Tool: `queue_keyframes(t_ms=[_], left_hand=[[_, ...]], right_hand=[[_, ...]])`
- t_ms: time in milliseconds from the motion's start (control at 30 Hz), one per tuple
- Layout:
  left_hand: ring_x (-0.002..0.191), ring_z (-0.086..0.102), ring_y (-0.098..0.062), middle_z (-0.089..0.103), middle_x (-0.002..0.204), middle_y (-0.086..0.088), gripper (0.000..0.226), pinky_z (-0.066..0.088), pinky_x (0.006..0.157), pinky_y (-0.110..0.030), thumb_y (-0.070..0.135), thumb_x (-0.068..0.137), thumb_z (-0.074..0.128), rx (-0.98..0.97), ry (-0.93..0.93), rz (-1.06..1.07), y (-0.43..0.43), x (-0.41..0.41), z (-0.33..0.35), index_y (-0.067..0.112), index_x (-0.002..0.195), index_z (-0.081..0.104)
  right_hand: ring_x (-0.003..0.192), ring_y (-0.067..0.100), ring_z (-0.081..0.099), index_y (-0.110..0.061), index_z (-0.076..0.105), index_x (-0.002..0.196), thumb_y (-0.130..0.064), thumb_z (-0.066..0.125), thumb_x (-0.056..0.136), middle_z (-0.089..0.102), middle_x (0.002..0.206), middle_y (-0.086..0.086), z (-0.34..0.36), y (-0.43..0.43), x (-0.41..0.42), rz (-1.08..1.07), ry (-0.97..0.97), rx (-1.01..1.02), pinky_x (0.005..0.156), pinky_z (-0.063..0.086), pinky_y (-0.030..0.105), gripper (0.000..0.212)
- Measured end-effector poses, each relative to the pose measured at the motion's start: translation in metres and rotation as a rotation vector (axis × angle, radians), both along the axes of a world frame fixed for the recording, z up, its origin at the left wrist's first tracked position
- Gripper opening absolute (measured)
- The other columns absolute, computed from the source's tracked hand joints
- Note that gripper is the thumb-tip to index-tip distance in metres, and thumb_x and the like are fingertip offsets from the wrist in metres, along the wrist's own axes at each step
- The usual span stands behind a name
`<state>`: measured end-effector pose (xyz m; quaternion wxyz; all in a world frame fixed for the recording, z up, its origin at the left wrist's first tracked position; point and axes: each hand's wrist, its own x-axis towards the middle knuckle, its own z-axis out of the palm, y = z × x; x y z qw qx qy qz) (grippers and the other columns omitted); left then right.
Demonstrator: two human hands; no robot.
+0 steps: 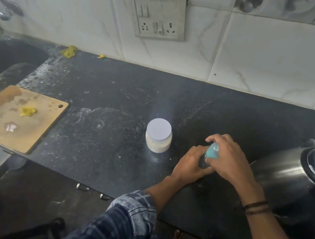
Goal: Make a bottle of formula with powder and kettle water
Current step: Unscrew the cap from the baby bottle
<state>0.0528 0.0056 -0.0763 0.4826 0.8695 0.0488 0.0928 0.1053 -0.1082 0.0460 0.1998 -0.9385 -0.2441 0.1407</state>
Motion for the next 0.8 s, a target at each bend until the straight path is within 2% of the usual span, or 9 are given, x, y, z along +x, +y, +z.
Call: queue_keyframes(t_ms=[100,167,267,400,533,700,800], left_hand=[[0.105,0.054,-0.014,0.061,0.122,0.006,0.053,0.051,0.087,-0.043,0.038,0.085,0.077,0.005,0.015,-0.003,0.0,0.0,-0.001,0.024,0.131,0.055],[0.105,0.054,-0.014,0.061,0.121,0.005,0.054,0.051,0.088,-0.044,0.041,0.085,0.077,0.003,0.023,-0.003,0.001,0.0,-0.001,0.026,0.131,0.054],[0.104,0.053,-0.014,0.061,0.123,0.005,0.055,0.051,0.087,-0.045,0.043,0.085,0.076,0.006,0.025,-0.006,0.0,0.0,-0.001,0.027,0.132,0.053],[0.105,0.053,-0.015,0.06,0.126,0.005,0.054,0.05,0.088,-0.047,0.043,0.086,0.075,0.013,0.021,-0.006,0.0,0.001,-0.001,0.025,0.132,0.054],[0.106,0.053,-0.014,0.06,0.127,0.004,0.055,0.051,0.088,-0.045,0.042,0.086,0.075,0.002,0.021,-0.01,0.0,0.0,0.0,0.025,0.134,0.053],[0.105,0.052,-0.012,0.061,0.126,0.003,0.053,0.051,0.089,-0.041,0.039,0.087,0.076,-0.008,0.025,-0.013,0.0,-0.001,0.003,0.024,0.133,0.054],[0.108,0.052,-0.013,0.061,0.126,0.002,0.053,0.051,0.091,-0.041,0.042,0.087,0.076,-0.013,0.031,-0.013,0.0,-0.002,0.002,0.024,0.133,0.054]], right_hand=[[0.104,0.02,0.055,-0.029,0.057,0.123,-0.022,0.081,0.082,0.052,0.12,-0.004,0.0,0.0,0.0,-0.034,0.003,-0.007,0.076,0.041,0.03,0.049],[0.099,0.019,0.056,-0.029,0.058,0.119,-0.016,0.077,0.082,0.054,0.115,-0.005,0.0,-0.002,0.0,-0.029,0.005,0.016,0.074,0.04,0.031,0.044],[0.103,0.02,0.055,-0.03,0.058,0.116,-0.003,0.071,0.079,0.055,0.115,-0.006,0.001,-0.003,0.0,0.003,0.027,0.032,0.073,0.042,0.032,0.048],[0.108,0.019,0.055,-0.027,0.06,0.118,0.002,0.071,0.076,0.056,0.116,-0.004,0.001,-0.001,0.0,0.006,0.028,0.053,0.076,0.039,0.029,0.052],[0.108,0.019,0.056,-0.027,0.06,0.119,-0.001,0.073,0.077,0.055,0.117,-0.004,0.001,-0.002,-0.001,-0.007,0.028,0.053,0.075,0.039,0.027,0.051],[0.101,0.017,0.056,-0.027,0.061,0.118,-0.004,0.074,0.079,0.054,0.119,-0.005,0.005,-0.004,-0.001,-0.037,0.048,0.071,0.063,0.036,0.017,0.048],[0.102,0.017,0.056,-0.028,0.061,0.117,-0.007,0.076,0.079,0.054,0.119,-0.006,0.011,-0.006,-0.001,-0.056,0.042,0.112,0.067,0.039,0.023,0.046]])
